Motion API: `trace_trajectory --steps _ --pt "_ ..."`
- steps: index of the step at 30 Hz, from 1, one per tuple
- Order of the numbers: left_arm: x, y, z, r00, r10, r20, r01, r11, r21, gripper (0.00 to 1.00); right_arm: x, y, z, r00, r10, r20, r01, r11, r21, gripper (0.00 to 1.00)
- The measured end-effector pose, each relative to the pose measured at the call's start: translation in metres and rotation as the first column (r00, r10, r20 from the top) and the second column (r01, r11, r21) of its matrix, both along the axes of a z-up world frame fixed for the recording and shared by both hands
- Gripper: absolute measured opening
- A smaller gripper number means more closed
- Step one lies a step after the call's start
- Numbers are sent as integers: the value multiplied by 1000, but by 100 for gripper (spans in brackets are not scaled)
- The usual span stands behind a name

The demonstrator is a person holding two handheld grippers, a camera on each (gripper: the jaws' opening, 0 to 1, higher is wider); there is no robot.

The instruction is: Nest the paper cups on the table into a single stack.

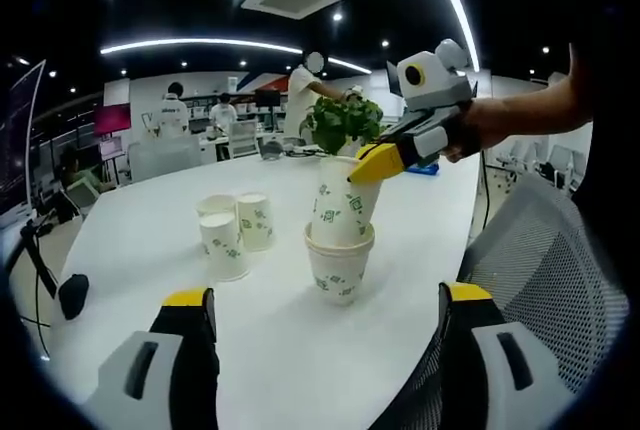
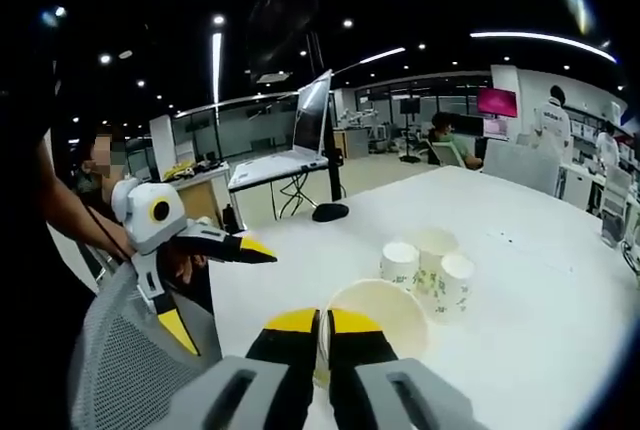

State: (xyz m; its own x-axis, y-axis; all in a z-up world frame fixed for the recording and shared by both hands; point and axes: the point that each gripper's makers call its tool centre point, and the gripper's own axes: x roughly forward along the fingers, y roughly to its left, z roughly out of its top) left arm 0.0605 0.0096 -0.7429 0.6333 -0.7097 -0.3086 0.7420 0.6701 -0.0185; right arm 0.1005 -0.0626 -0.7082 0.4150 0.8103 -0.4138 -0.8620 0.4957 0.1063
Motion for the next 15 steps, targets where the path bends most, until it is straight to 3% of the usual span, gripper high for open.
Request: trace_trajectory --steps 15 --pt "0 2 -3 1000 -6 -4 6 1000 1 91 5 12 -17 1000 19 -22 -20 1000 -8 2"
